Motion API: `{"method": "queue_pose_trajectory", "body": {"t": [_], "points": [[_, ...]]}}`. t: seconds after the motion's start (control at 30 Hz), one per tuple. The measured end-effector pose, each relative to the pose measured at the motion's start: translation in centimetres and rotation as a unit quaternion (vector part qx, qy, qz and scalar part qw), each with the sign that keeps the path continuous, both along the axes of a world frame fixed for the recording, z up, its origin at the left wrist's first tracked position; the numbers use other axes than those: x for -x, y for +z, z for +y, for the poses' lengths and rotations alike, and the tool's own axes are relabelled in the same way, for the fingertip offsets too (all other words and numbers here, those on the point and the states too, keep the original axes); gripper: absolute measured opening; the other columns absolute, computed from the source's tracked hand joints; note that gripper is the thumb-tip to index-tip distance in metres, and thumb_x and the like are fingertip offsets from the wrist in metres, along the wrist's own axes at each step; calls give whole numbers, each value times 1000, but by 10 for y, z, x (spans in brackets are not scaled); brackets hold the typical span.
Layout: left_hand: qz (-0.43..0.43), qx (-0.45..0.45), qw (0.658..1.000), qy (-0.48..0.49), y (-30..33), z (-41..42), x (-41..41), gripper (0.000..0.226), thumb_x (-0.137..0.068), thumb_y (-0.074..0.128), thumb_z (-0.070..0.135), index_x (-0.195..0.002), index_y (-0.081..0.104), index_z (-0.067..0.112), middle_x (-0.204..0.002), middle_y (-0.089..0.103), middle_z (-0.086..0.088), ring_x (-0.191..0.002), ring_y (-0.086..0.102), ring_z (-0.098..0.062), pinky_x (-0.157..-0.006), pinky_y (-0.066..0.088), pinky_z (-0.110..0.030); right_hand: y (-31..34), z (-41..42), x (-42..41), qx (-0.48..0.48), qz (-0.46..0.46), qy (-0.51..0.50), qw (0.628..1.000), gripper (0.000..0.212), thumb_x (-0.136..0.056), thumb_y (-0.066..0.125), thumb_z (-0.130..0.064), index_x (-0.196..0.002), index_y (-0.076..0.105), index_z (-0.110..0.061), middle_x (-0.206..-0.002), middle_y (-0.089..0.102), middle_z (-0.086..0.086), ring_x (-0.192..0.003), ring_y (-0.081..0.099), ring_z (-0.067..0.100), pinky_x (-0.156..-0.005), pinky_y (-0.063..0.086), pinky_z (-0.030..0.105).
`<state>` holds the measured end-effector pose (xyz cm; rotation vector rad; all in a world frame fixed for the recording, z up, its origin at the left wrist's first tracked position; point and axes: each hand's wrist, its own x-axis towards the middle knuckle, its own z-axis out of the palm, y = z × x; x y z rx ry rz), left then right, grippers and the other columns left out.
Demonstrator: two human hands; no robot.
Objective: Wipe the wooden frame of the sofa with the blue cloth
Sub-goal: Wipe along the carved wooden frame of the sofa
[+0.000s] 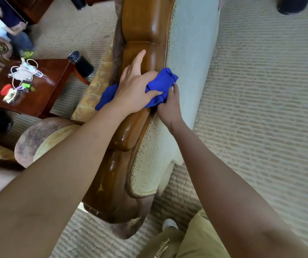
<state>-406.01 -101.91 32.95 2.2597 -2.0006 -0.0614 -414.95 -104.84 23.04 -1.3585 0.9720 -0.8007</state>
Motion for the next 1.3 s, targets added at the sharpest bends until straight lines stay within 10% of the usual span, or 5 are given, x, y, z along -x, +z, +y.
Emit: {"method": "queue_pose_trajectory", "body": {"t": [0.23,0.47,0.63,1.0,1.3], "points": [[7,14,1000,-18,0,-6,0,33,-83,70,25,-112,62,12,-157,8,-17,-145,7,-35,-113,21,-51,-3,10,-7,-68,-74,-8,995,36,-57,33,-7,-70,37,-40,-94,39,-1,-88,30,14,-66,21,14],[0,-47,998,32,10,45,10,26,-84,67,28,-109,67,21,-159,13,-4,-147,-1,-21,-114,11,-43,7,59,27,-80,-43,55,994,34,-80,44,7,-108,62,2,-131,42,12,-118,40,17,-104,33,25],[-18,-47,999,16,10,82,17,20,-82,63,33,-97,72,23,-155,26,-4,-146,8,-22,-112,12,-47,5,90,43,-38,-31,103,993,50,-84,47,8,-131,51,-8,-143,32,8,-133,27,17,-105,21,15],[-12,-10,998,66,8,30,9,36,-84,69,23,-119,63,15,-159,10,-11,-147,4,-27,-114,14,-45,4,27,11,24,91,71,993,62,-81,49,-5,-141,35,-8,-156,11,16,-144,9,28,-115,21,42],[-16,18,999,23,3,10,3,33,-85,67,21,-118,65,14,-157,17,-13,-146,11,-29,-114,12,-39,18,13,2,-69,-45,-11,997,60,-76,40,0,-136,43,-2,-154,14,12,-141,21,24,-115,23,42]]}}
